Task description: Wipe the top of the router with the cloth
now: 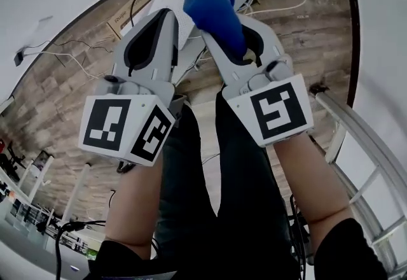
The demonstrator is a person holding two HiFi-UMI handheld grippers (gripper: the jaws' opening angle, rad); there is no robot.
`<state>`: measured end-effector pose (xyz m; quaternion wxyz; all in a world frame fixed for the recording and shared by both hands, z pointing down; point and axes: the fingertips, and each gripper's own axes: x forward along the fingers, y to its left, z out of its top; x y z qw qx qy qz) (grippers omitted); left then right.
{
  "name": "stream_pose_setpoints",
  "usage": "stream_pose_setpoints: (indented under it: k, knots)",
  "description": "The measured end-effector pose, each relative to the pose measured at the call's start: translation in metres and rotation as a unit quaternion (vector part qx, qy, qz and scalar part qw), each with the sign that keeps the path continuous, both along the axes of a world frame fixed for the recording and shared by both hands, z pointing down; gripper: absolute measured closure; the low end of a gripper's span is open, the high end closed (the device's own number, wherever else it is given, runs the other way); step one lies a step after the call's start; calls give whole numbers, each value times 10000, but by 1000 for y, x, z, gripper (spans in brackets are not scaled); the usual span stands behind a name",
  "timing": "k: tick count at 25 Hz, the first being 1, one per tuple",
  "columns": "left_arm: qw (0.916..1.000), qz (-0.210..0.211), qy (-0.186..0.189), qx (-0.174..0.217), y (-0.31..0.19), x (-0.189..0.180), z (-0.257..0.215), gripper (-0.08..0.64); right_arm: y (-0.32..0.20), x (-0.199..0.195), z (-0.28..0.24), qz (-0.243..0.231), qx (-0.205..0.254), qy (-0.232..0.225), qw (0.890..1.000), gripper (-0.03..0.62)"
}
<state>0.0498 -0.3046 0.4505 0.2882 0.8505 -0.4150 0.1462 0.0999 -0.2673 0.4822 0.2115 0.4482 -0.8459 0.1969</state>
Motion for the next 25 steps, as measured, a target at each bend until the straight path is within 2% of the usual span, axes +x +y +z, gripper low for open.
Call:
stream_pose_setpoints:
  k: [6,10,14,17,20,25]
  knots:
    - [9994,-332,-62,-114,6,-44,20,558,-4,-27,76,-325,-291,373,9984,483]
    - [9978,-567,-87,-330,16,-76,49,558,-18,-28,132,-269,-650,520,9962,483]
    - [9979,-430,-100,-482,23,-71,71,558,-30,-12,165,-37,-830,628,9946,483]
    - [9984,-319,-4,-477,19,-55,75,558,-37,6,168,105,-873,694,9937,483]
    - [9984,-270,109,-487,13,-40,74,558,-38,18,153,42,-795,765,9939,483]
    - [9989,-237,173,-368,-2,-34,59,558,-41,9,132,-246,-656,819,9942,483]
